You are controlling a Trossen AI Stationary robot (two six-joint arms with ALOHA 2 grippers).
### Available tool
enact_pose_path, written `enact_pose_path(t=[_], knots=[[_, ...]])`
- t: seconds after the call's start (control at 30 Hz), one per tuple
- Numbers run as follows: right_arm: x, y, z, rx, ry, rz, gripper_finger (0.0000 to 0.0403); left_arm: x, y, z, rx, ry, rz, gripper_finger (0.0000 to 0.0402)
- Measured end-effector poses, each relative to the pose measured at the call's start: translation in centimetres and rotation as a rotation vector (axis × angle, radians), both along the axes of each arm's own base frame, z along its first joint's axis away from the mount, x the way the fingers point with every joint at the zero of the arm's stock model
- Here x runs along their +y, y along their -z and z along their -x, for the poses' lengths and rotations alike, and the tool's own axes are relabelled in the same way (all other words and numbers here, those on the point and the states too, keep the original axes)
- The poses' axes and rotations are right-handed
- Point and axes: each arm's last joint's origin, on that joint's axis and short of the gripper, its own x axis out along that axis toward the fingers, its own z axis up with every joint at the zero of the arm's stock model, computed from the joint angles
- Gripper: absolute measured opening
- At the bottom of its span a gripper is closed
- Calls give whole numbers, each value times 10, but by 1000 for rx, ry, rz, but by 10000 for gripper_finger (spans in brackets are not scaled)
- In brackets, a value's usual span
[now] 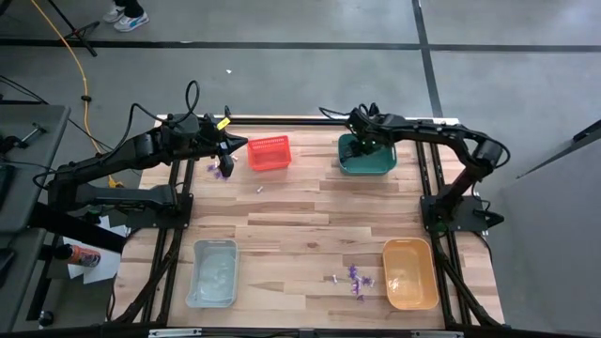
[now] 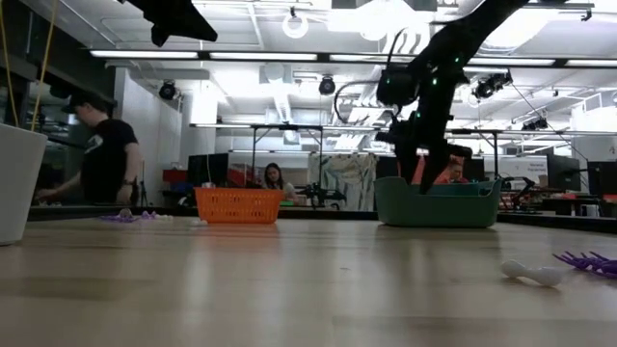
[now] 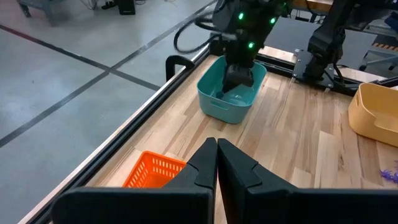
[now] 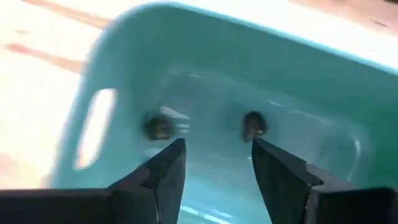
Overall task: Sort Halloween decoration
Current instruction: Put the black skull toy into the green bin
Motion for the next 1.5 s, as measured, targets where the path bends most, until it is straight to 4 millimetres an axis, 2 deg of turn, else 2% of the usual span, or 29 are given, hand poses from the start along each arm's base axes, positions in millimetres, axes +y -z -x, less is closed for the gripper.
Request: enact_pose_path(t=[0.07, 0.2, 0.33, 0.43, 0.53, 0.63, 0.73, 0.8, 0.87, 1.0, 1.1, 1.23, 1.37, 1.5], knots=[[4, -16, -1, -69, -49, 53, 181, 0, 0, 0, 0, 0, 0, 0], [24, -66, -1, -277, -199, 231, 181, 0, 0, 0, 0, 0, -1, 0], [58, -118, 1, -514, -494, 454, 181, 0, 0, 0, -4, -3, 7, 0], [85, -142, 2, -624, -647, 572, 181, 0, 0, 0, -8, -8, 17, 0], [103, -147, 2, -608, -709, 624, 176, 0, 0, 0, -9, -8, 17, 0], [115, -144, -2, -586, -735, 617, 148, 0, 0, 0, -9, -8, 16, 0], [123, -146, -6, -640, -757, 616, 90, 0, 0, 0, -10, -8, 16, 0], [126, -152, -9, -712, -781, 627, 36, 0, 0, 0, -11, -2, 18, 0], [127, -156, -10, -778, -812, 626, 11, -1, 0, 0, -15, 7, 28, 0], [128, -164, -12, -864, -833, 654, 19, -1, 0, -1, -42, 6, 90, 0], [128, -164, -12, -865, -838, 663, 4, -1, 0, -1, -46, 6, 100, 1], [127, -164, -12, -859, -829, 665, 6, 0, 0, -1, -43, -47, 87, 1], [127, -164, -12, -858, -829, 667, 1, 18, 9, -4, -31, -356, 139, 1], [127, -163, -12, -849, -828, 656, 1, 46, 33, -3, 154, -446, 281, 13]])
